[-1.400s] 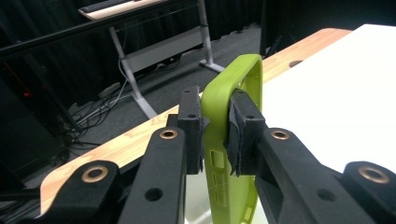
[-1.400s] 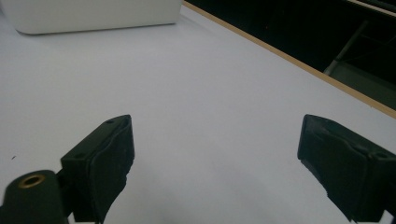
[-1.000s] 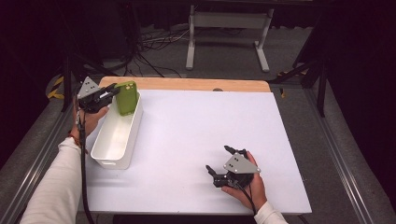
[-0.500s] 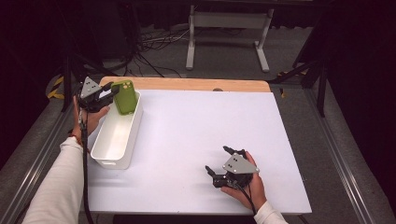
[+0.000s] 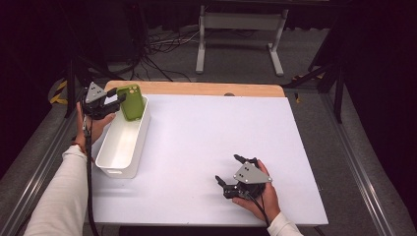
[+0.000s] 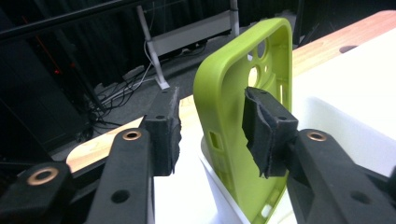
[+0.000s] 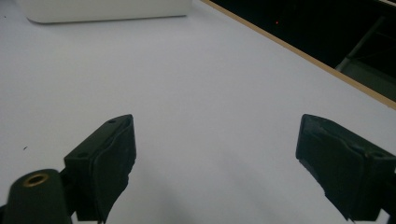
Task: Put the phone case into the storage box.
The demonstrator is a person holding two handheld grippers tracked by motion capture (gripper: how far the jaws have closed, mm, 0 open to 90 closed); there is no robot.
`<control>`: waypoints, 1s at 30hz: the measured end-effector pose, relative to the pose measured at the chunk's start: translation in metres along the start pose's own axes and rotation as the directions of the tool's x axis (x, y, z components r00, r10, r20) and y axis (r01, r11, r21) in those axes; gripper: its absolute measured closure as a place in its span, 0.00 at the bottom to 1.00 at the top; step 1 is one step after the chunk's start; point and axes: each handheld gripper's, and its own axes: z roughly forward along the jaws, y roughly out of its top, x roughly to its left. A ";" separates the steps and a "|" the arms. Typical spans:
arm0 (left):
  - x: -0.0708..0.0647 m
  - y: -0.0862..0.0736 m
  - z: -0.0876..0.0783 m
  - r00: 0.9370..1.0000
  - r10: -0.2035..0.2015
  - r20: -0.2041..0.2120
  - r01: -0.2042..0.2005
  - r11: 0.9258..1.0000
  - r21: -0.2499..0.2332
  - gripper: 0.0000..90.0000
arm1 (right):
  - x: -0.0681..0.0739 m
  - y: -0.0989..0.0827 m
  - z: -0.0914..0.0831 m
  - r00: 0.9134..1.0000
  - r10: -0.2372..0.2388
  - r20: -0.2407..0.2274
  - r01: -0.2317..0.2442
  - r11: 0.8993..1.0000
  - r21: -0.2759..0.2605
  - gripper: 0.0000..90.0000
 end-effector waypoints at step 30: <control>0.004 0.001 -0.002 0.999 -0.018 -0.027 0.019 1.000 0.022 0.71 | -0.001 0.001 -0.002 1.000 0.006 0.002 -0.006 1.000 -0.003 0.15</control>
